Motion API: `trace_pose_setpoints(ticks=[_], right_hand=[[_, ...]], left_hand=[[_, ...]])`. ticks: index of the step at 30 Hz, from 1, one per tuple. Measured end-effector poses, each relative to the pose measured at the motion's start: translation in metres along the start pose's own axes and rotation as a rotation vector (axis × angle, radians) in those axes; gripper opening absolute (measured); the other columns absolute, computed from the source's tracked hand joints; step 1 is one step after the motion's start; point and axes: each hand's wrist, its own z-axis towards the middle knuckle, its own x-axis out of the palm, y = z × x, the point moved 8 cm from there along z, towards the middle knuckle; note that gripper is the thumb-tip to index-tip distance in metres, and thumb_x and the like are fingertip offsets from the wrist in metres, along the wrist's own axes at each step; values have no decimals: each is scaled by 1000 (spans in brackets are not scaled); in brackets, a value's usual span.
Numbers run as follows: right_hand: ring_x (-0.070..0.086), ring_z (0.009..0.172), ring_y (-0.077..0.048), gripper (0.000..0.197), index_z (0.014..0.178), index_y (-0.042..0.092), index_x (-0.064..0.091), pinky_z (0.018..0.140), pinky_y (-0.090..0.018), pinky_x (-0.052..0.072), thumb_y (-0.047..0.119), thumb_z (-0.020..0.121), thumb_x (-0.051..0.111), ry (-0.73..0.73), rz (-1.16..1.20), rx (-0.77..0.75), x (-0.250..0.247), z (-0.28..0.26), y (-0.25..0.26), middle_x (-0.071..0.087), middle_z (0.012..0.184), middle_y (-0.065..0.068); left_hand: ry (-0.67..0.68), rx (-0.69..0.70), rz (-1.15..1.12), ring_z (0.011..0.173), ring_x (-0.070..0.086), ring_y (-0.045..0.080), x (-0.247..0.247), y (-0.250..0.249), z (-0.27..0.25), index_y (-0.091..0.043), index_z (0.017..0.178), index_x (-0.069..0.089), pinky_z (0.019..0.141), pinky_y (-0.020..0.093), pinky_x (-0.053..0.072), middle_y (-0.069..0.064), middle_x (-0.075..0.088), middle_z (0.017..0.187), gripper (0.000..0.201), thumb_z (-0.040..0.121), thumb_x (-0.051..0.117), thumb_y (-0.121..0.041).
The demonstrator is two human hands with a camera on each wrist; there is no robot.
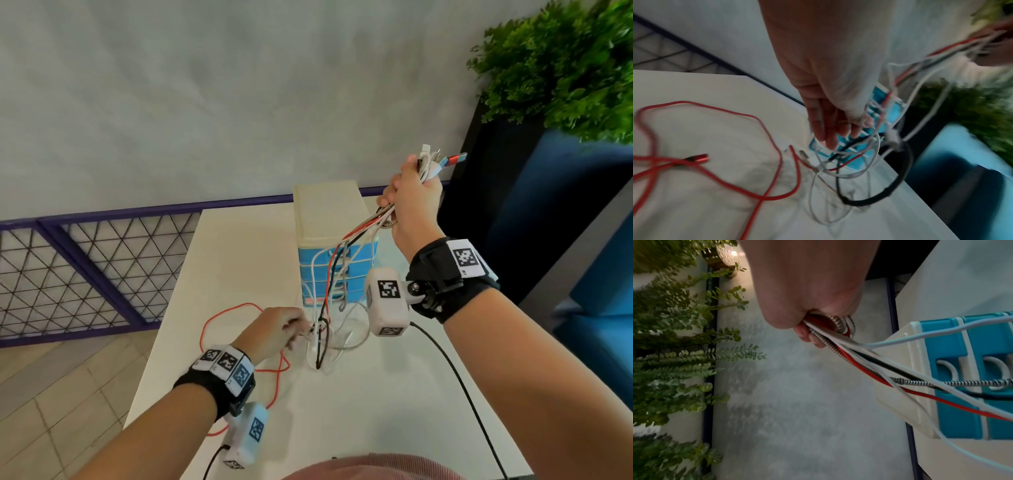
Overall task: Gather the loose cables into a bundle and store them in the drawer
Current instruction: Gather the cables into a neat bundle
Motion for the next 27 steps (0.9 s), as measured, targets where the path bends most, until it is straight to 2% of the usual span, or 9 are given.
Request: trace_pose_setpoints(ticks=[3, 6, 8, 11, 14, 16, 19, 22, 27], right_hand=[[29, 37, -9, 22, 81, 14, 41, 40, -24, 36, 19, 102, 44, -59, 42, -36, -12, 9, 16, 29, 55, 1], [29, 36, -8, 21, 82, 15, 42, 40, -24, 35, 21, 102, 43, -85, 75, -33, -17, 14, 23, 29, 55, 2], [28, 37, -8, 19, 85, 15, 44, 39, -24, 34, 21, 102, 43, -88, 88, -12, -17, 13, 20, 29, 55, 3], [27, 38, -8, 20, 84, 14, 43, 39, -23, 34, 22, 102, 45, -79, 85, -6, -14, 9, 17, 29, 55, 3], [29, 37, -8, 24, 80, 14, 41, 39, -23, 35, 23, 102, 45, -78, 84, -17, -13, 7, 15, 31, 55, 2], [29, 37, -8, 25, 80, 13, 41, 39, -23, 35, 24, 102, 45, -70, 77, -18, -11, 6, 13, 31, 55, 2], [30, 39, -8, 23, 82, 13, 42, 39, -23, 35, 25, 102, 46, -55, 58, 8, -6, 5, 10, 32, 55, 3], [30, 40, -8, 22, 83, 13, 43, 40, -23, 35, 25, 101, 47, -41, 19, 25, -4, 3, 7, 33, 55, 3], [30, 40, -7, 18, 89, 13, 43, 40, -23, 35, 26, 101, 48, -13, -1, 67, 1, -1, -4, 32, 57, 3]], left_hand=[[-113, -311, -149, 49, 63, 24, -23, 65, -12, -5, 75, 59, 49, 30, 53, 10, 64, 60, 26, 97, 47, -14], [-220, -706, -383, 42, 65, 25, -33, 121, -33, 5, 71, 58, 39, 26, 49, 15, 64, 55, 28, 95, 45, -4], [-334, -872, -541, 34, 61, 26, -35, 140, -46, 10, 78, 51, 34, 27, 48, 19, 60, 54, 19, 93, 41, 4], [-355, -983, -553, 40, 61, 29, -40, 163, -62, 14, 92, 52, 57, 38, 53, 21, 61, 50, 16, 93, 43, 1], [-330, -935, -470, 82, 65, 35, -50, 170, -64, 11, 123, 51, 68, 34, 51, 27, 65, 97, 35, 91, 52, -2], [-309, -861, -181, 109, 58, 39, -62, 158, -62, 6, 126, 52, 75, 34, 46, 28, 58, 122, 37, 90, 56, 0], [-231, -631, 36, 87, 58, 32, -63, 130, -46, -11, 103, 59, 69, 33, 43, 16, 64, 102, 30, 85, 46, 9], [-163, -545, -163, 67, 54, 24, -53, 117, -36, -11, 84, 57, 59, 30, 41, 11, 58, 79, 36, 80, 33, 16], [-75, -586, -438, 71, 58, 19, -42, 91, -34, -15, 88, 50, 63, 28, 42, 3, 52, 77, 6, 92, 47, -12]])
